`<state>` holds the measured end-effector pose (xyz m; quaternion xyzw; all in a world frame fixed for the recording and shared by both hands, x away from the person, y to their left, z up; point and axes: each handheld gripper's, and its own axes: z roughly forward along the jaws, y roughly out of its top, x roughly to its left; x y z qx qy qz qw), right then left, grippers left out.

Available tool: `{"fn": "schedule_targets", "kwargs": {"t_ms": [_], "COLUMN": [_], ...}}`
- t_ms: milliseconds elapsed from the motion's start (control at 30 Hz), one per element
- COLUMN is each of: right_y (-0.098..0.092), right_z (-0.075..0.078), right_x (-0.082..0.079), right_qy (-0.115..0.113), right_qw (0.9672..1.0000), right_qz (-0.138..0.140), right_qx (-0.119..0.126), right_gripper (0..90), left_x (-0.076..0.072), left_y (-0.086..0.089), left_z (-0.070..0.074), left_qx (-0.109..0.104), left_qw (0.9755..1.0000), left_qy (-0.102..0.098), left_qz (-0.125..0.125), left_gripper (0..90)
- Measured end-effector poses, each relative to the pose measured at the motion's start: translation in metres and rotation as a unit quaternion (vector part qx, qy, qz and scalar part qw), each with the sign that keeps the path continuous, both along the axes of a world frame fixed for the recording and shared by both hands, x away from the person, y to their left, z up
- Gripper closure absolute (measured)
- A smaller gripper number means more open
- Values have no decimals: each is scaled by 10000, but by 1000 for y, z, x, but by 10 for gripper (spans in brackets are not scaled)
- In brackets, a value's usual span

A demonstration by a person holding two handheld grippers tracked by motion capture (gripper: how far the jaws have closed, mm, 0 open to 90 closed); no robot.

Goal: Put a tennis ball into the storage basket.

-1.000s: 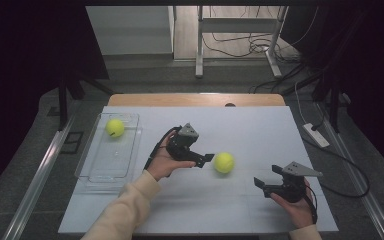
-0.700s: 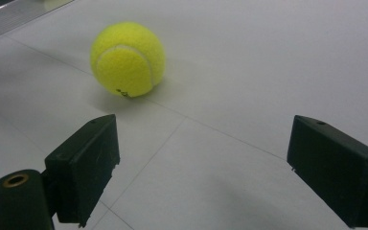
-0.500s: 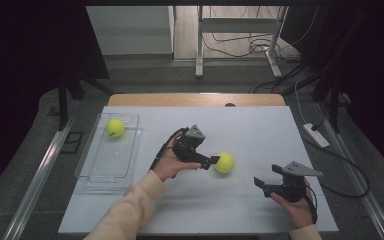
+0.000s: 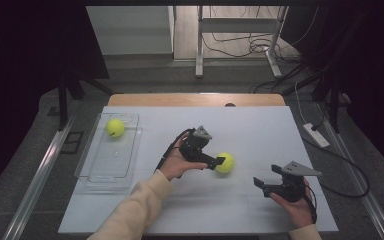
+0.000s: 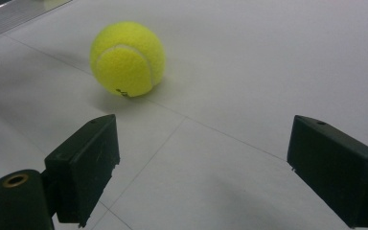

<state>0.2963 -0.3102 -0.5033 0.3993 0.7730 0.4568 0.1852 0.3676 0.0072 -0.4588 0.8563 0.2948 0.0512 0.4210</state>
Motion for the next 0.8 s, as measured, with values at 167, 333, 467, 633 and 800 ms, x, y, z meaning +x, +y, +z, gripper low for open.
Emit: {"fn": "schedule_targets", "kwargs": {"t_ms": [167,333,467,633,800], "right_y": [0,0,0,-1,-1], "right_z": [0,0,0,-1,-1], "right_x": [0,0,0,0,-1], "right_qy": [10,8,7,14,21], "right_qw": [10000,10000,10000,10000,10000], "right_qz": [6,6,6,-19,-3], "right_qx": [-6,-12,-6,-19,-9], "right_gripper": [110,110,110,110,110], "left_x": [2,3,4,5,7], "left_y": [-8,-13,-16,-19,-23], "left_z": [-6,-10,-13,-16,-20], "left_qx": [49,115,163,201,238], "left_qw": [10000,9998,9997,9996,9994], "left_qy": [66,122,160,196,247], "left_qz": [-52,-86,-94,-101,-108], "left_gripper": [93,90,89,89,89]}}
